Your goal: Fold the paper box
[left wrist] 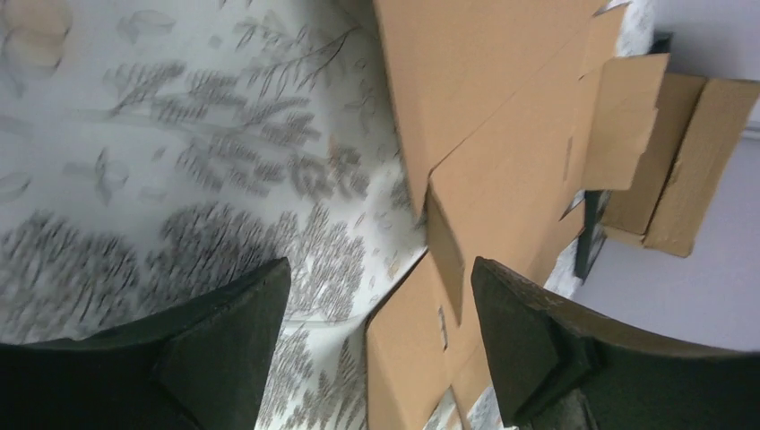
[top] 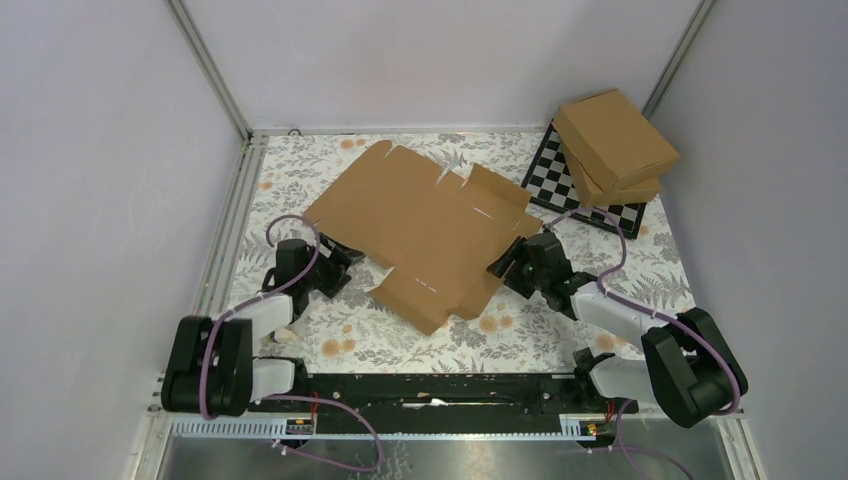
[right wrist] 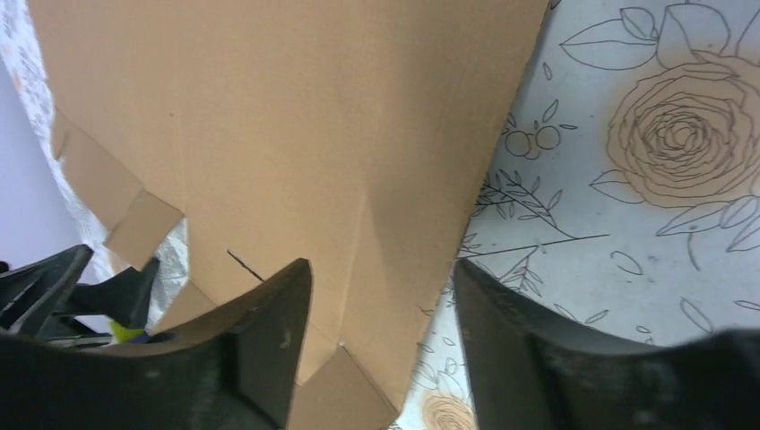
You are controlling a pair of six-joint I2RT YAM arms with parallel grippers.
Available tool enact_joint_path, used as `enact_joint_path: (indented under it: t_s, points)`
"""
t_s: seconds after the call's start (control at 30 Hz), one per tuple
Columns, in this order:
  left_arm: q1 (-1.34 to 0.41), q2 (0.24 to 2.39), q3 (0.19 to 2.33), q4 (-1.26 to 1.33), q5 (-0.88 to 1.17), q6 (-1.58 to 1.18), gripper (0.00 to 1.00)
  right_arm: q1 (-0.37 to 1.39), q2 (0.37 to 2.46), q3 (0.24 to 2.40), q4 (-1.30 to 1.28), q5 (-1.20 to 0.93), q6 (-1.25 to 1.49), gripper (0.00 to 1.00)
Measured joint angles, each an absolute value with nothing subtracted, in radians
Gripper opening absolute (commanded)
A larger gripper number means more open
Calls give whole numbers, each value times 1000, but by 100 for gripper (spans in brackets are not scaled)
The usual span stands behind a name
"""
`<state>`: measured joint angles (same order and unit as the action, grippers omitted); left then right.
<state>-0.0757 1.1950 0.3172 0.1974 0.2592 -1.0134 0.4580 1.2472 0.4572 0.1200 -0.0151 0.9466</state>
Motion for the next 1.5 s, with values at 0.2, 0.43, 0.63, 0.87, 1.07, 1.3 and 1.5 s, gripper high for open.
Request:
enact_joint_path:
  t_s: [0.2,0.43,0.63,0.87,1.07,1.3,1.5]
  points:
    - [-41,1393,313,484,328,-1122,74,458,1260,457,152,-19,963,51]
    - [-30,1545,381,598,329,-1153,26,458,1287,457,159,-19,963,51]
    - [-30,1671,460,672,342,-1125,0,458,1337,482,171,-28,960,51]
    - [-67,1581,457,693,342,-1034,0,458,1370,507,176,-54,953,75]
    - [-195,1282,410,640,237,-897,0,458,1323,508,147,-63,920,100]
    - [-284,1111,369,580,146,-786,0,458,1130,464,62,-1,870,100]
    - [-300,1075,332,535,93,-764,0,458,1087,417,-30,19,873,100]
